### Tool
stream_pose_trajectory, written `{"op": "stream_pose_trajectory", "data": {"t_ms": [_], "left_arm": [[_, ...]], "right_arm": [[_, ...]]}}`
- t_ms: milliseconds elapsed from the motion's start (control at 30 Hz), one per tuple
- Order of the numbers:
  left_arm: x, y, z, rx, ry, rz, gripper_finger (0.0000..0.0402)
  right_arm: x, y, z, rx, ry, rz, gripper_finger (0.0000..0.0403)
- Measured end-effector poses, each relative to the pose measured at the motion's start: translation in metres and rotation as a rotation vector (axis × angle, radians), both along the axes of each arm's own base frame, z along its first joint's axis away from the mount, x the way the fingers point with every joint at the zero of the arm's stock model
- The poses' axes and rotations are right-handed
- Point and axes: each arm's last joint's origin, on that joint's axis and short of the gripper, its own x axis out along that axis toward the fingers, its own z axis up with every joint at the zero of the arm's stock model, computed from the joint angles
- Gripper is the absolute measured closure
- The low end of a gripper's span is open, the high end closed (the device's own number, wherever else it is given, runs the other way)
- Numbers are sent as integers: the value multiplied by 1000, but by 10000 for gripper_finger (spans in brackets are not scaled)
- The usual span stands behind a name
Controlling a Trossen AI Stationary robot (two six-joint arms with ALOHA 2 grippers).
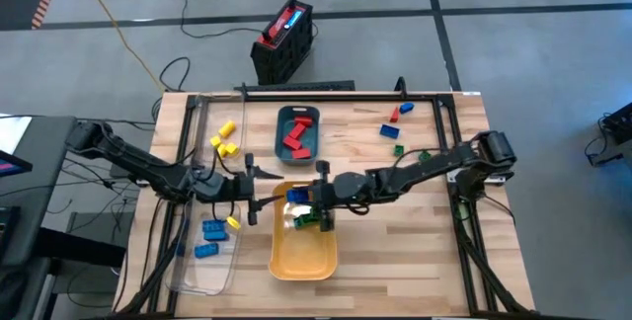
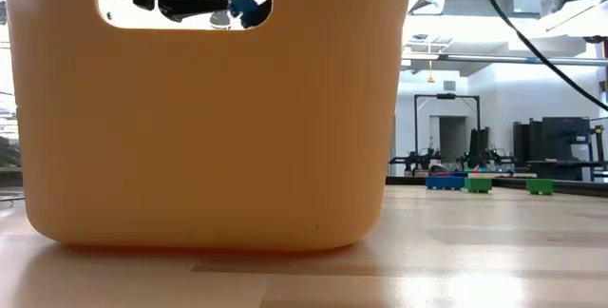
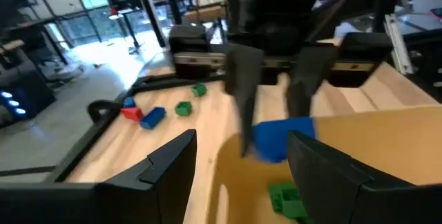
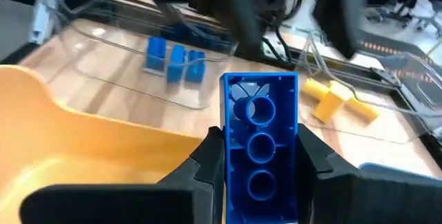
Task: Sort blocks
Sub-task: Put the rectangular blue game piece into the bottom transparent bin
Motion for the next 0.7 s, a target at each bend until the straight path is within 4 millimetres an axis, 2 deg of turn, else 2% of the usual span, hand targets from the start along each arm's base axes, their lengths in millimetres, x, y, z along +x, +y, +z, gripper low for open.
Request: {"op": "stream_pose_trajectory", "data": {"t_ms": [133, 333, 600, 700], "left_arm": [[-2, -4, -2, -12, 19, -20, 183], [-1, -6, -2, -9, 23, -24, 180], [3, -4, 1, 16, 20, -12, 129], [3, -4, 1, 31, 25, -14, 123]], "right_arm": [[7, -6, 2, -12, 63, -19, 302], [11, -7, 14, -41, 48, -9, 302], [13, -7, 19, -56, 47, -2, 302], [13, -8, 19, -55, 45, -2, 302]]}}
